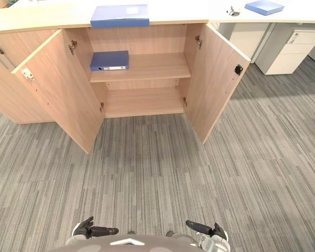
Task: Walk over to the cabinet, pick up the folder, carry it to the office cabinet, place the folder inside the office cabinet, then close the office cabinet door
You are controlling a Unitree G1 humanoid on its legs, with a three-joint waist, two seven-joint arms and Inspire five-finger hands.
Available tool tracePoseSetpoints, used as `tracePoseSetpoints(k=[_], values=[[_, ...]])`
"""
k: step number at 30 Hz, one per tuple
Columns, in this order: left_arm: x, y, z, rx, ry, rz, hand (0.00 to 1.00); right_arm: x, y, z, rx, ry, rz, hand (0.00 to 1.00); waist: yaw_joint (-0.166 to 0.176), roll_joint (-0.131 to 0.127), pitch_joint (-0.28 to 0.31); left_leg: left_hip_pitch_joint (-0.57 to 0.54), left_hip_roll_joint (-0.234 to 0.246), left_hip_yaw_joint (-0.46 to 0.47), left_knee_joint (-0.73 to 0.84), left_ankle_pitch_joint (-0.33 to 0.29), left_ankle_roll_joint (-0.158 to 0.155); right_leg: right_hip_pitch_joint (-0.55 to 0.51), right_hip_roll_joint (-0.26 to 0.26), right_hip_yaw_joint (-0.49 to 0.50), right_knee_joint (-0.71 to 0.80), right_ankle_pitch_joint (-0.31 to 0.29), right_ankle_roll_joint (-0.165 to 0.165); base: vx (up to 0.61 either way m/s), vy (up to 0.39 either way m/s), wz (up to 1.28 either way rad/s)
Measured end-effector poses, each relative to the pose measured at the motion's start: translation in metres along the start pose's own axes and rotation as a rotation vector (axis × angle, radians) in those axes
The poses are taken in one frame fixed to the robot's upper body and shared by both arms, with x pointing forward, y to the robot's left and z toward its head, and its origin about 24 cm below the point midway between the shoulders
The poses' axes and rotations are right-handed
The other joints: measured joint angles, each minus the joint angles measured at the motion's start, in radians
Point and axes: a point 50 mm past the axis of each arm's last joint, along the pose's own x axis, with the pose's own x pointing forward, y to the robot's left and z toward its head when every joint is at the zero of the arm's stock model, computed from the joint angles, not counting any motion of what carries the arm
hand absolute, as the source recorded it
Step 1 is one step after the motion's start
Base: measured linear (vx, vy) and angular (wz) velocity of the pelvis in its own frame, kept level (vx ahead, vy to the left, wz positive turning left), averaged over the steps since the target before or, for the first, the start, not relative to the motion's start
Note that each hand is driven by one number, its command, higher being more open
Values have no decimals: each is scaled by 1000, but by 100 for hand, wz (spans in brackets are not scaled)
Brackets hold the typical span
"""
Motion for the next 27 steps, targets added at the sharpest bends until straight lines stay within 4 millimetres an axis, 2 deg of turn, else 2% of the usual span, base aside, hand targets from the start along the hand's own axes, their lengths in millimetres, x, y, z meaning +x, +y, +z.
tracePoseSetpoints(k=[4,17,24,27], values=[[0,-1,2,1,-3,-2,100,0,15,5,-5,-11,35,100,1,0,3,2,-5,1,-7,0,0,-1,-4,-1,0,-1,2,0,0,0],[0,0,-1,3,10,-2,100,0,16,6,-47,-14,38,100,1,-3,5,23,-14,5,-49,23,17,-1,-13,-7,1,-1,2,-39,12,0],[1,2,2,6,1,4,100,-1,20,6,-75,-15,51,100,4,-16,13,17,-19,15,-51,21,18,-4,-16,-2,-13,3,2,-16,3,-2],[2,4,5,8,-6,8,100,-1,22,7,-83,-19,56,100,7,-25,18,-2,-19,32,-38,3,42,-21,-16,7,-20,4,2,-9,11,-12]])
